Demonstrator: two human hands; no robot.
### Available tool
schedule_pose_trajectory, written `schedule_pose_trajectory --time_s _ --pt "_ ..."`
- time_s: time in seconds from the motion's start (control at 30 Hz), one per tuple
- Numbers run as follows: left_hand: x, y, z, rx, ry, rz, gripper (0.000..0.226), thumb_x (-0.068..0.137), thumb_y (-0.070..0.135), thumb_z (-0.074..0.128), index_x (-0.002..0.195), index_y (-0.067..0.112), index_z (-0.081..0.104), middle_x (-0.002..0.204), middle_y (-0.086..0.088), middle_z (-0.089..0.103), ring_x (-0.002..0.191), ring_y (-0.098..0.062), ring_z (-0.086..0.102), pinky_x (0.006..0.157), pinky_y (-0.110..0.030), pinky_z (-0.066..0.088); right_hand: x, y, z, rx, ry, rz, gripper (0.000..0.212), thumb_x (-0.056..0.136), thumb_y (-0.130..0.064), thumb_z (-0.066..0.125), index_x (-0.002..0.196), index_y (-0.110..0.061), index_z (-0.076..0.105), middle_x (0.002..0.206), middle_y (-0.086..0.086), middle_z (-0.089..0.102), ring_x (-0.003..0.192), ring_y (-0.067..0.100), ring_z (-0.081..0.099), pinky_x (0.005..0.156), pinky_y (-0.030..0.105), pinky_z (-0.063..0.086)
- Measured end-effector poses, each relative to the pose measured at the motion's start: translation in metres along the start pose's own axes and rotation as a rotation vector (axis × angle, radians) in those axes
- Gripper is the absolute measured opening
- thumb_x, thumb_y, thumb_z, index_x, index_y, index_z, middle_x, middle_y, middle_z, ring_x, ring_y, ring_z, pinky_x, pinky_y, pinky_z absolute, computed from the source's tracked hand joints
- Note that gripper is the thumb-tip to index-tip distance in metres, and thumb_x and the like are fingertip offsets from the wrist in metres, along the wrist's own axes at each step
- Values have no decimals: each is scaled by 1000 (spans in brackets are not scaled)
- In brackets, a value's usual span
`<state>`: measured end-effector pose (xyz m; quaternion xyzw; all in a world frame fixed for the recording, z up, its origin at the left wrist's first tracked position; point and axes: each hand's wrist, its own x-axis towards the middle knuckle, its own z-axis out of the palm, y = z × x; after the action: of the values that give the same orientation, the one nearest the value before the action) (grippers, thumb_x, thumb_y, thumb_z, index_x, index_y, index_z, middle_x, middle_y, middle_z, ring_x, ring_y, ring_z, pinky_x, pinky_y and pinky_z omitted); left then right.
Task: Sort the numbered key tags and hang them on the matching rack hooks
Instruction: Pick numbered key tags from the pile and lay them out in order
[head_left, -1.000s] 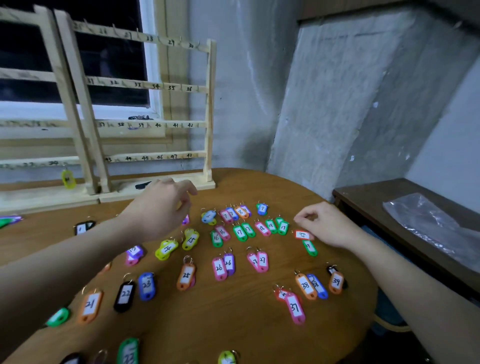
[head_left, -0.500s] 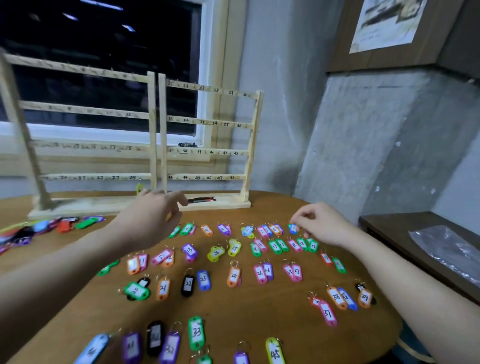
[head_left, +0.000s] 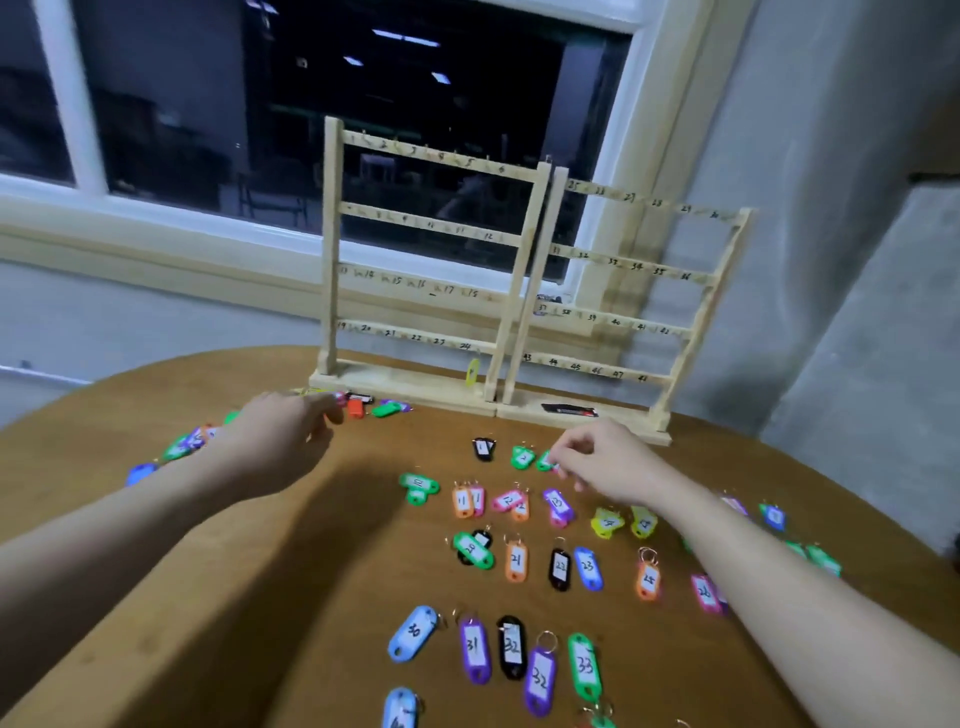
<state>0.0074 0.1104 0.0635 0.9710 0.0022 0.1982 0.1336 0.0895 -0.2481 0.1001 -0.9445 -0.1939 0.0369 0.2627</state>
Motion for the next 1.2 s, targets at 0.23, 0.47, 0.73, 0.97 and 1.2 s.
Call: schedule_pose_trajectory --time_s 0.23,0.47,0.73,0.97,1.2 --pt "1 -57 33 -92 63 -237 26 90 19 61 115 20 69 107 -4 69 98 -29 61 75 -33 41 52 -53 58 3 -106 -56 21 101 -23 57 90 -18 74 81 -1 74 61 9 61 62 30 53" --pt "45 -63 87 -37 200 -180 22 89 20 55 102 10 69 98 -14 62 94 -39 57 82 -45 49 116 -93 105 -120 -82 -179 20 100 -21 57 110 -22 73 109 -6 68 103 13 61 83 24 42" --pt "95 -65 115 82 68 -76 44 94 50 53 131 28 59 128 -2 57 123 -32 44 102 -46 36 191 -104 135 -568 -42 -450 41 102 -26 53 143 -24 55 138 -1 54 133 23 39 109 39 36" --pt "94 -67 119 67 132 -50 35 102 46 43 111 29 73 105 2 61 110 -26 47 83 -38 25 202 -105 151 -775 10 -635 28 103 -36 52 117 -17 68 115 3 62 120 26 50 93 37 38" --pt "78 -63 98 -274 339 -129 32 101 26 57 69 32 55 69 4 61 76 -20 43 71 -34 24 183 -108 154 -124 23 -274 30 101 -32 59 78 -16 71 72 -3 55 75 17 50 66 33 38"
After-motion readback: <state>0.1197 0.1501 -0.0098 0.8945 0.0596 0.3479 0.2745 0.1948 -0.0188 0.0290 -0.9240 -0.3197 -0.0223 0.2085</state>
